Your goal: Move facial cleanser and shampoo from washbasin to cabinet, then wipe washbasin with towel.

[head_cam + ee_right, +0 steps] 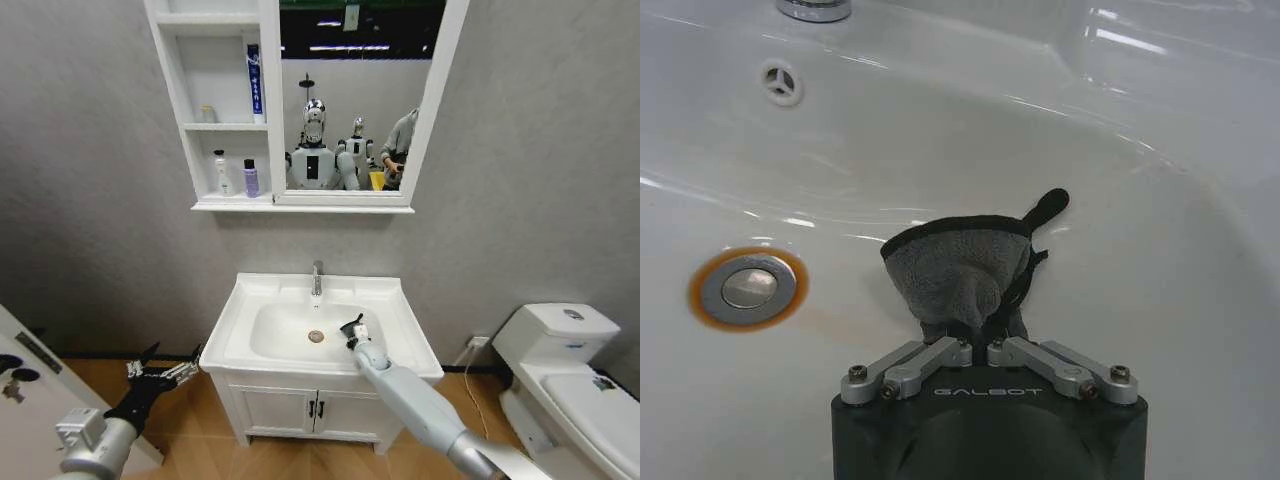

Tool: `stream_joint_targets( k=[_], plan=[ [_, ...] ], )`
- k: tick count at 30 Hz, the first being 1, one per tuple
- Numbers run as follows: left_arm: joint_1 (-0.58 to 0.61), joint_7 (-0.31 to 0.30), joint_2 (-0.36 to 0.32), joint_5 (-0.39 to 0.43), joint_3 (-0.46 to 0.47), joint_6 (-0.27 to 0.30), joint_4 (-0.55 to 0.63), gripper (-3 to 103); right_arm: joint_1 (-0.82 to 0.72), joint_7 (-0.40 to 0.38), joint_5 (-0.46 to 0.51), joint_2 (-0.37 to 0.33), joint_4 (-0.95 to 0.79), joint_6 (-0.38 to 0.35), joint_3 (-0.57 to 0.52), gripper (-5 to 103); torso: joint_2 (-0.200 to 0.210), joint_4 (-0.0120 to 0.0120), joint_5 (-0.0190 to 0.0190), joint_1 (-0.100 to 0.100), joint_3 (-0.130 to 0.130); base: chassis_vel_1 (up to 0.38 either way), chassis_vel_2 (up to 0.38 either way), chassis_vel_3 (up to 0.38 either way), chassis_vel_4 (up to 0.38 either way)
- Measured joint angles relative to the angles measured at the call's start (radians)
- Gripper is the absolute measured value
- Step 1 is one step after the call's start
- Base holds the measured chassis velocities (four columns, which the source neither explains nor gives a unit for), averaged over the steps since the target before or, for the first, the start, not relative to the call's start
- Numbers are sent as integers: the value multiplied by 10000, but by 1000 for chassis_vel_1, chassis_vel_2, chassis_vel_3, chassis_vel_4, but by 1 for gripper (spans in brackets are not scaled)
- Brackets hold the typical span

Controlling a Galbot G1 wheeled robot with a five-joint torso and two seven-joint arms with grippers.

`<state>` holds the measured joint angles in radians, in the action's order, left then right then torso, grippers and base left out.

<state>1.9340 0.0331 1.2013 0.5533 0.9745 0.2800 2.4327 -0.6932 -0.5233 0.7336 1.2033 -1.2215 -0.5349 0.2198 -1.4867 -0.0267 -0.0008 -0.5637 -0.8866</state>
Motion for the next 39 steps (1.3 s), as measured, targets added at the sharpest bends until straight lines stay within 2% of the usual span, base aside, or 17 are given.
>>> stream_joint_targets(
  k=[10,15,25,36,38,39],
  plan=[
    [0,0,1,0,0,0,0,100,276,447,307,944,852,173,178,2,-1,4,4,1,2,0,0,0,0],
    [0,0,0,0,0,0,0,100,378,796,600,1368,1306,185,177,2,-1,-1,4,1,1,0,0,0,0],
    [0,0,0,0,0,0,0,100,381,1624,202,1828,1379,238,292,2,4,0,9,0,-5,0,0,0,0],
    [0,0,0,0,0,0,0,100,727,2815,528,2255,1430,1093,693,2,7,5,12,2,-7,0,0,0,0],
    [0,0,0,0,0,0,0,100,819,3341,648,2323,1542,1391,754,2,8,4,12,2,-8,0,0,0,0],
    [0,0,0,0,0,0,0,100,819,3341,648,2323,1542,1391,754,2,8,4,12,2,-8,0,0,0,0]
  ],
)
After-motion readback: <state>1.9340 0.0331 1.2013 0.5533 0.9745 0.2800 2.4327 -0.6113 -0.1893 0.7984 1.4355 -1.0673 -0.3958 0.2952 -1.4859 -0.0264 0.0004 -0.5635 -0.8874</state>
